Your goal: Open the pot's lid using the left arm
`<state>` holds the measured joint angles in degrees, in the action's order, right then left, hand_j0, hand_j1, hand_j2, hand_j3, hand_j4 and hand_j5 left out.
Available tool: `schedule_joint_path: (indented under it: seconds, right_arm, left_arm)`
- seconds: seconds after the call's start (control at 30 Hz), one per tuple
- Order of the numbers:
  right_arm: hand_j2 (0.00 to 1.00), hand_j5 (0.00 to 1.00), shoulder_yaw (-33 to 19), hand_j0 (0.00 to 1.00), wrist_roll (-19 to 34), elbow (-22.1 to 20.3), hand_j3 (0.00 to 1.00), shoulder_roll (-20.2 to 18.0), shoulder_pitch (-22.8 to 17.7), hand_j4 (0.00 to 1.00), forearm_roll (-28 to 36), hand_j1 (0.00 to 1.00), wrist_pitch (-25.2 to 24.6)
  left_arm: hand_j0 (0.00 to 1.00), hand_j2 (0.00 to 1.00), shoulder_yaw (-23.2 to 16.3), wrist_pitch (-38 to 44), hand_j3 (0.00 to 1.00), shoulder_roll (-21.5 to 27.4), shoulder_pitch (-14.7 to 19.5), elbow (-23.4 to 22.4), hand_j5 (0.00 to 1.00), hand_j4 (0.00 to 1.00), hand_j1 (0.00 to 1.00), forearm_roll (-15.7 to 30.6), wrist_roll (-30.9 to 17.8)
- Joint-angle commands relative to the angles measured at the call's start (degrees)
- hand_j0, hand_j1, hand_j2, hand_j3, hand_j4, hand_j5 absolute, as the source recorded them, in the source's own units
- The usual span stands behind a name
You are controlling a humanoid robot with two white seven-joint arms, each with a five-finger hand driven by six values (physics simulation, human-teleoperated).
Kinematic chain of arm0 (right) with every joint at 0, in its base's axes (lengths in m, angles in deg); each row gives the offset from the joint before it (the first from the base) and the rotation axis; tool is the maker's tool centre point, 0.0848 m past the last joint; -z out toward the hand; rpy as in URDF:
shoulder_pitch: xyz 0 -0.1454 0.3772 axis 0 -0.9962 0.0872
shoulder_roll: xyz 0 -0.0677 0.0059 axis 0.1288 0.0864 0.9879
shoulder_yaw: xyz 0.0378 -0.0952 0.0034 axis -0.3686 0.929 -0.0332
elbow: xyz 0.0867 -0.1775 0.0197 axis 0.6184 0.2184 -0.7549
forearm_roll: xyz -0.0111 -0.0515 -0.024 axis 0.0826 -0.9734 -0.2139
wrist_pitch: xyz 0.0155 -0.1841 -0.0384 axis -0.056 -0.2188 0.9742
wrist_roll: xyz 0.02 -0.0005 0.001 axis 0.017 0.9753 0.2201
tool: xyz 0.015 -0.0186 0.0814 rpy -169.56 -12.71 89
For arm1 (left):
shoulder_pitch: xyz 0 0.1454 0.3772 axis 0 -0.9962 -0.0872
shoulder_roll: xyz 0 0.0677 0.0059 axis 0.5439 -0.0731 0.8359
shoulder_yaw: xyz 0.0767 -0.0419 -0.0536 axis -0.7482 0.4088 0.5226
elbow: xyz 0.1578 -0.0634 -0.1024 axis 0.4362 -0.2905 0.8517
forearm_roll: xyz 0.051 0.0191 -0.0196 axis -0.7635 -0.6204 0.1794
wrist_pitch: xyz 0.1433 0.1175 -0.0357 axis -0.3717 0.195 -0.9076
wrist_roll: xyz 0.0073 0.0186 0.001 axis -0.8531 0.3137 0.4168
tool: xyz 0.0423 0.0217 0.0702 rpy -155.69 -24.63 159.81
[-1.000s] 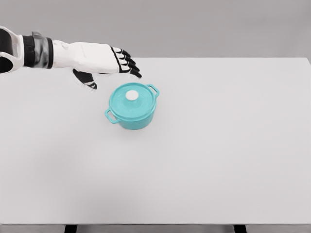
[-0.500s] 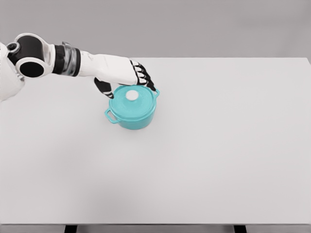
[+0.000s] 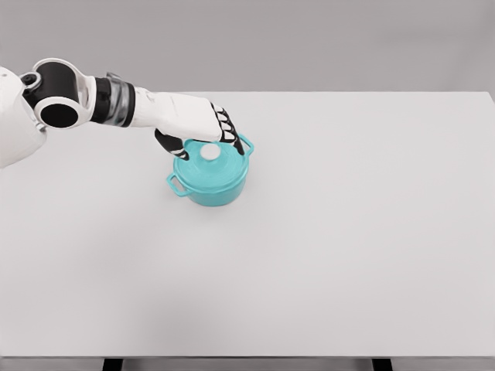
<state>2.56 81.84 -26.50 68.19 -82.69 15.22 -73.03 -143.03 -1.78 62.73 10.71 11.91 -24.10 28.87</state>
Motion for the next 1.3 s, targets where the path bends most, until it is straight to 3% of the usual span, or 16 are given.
schedule_joint_path:
  seconds: [0.0,0.13,0.5,1.27]
  right_arm:
    - [1.00,1.00,0.00,1.00,0.01,-0.01,1.00,-0.01,0.00,1.00,0.06,1.00,0.00]
    - [1.00,1.00,0.00,1.00,0.01,-0.01,1.00,-0.01,0.00,1.00,0.06,1.00,0.00]
    - [1.00,1.00,0.00,1.00,0.01,-0.01,1.00,-0.01,0.00,1.00,0.06,1.00,0.00]
    - [1.00,1.00,0.00,1.00,0.01,-0.10,1.00,-0.01,0.00,1.00,-0.03,1.00,0.00]
  left_arm:
    - [0.85,0.85,0.02,0.14,0.85,-0.30,0.00,-0.01,0.85,0.85,0.85,0.15,0.02]
    - [0.85,0.85,0.02,0.31,0.85,-1.36,-0.09,-0.80,0.85,0.85,0.85,-3.72,0.19]
    - [0.80,0.80,-0.94,0.49,0.80,-1.80,-0.44,-1.51,0.80,0.80,0.80,-3.98,0.19]
    - [0.79,0.79,-2.09,0.49,0.79,-2.94,-0.53,-3.00,0.79,0.79,0.79,-5.91,0.19]
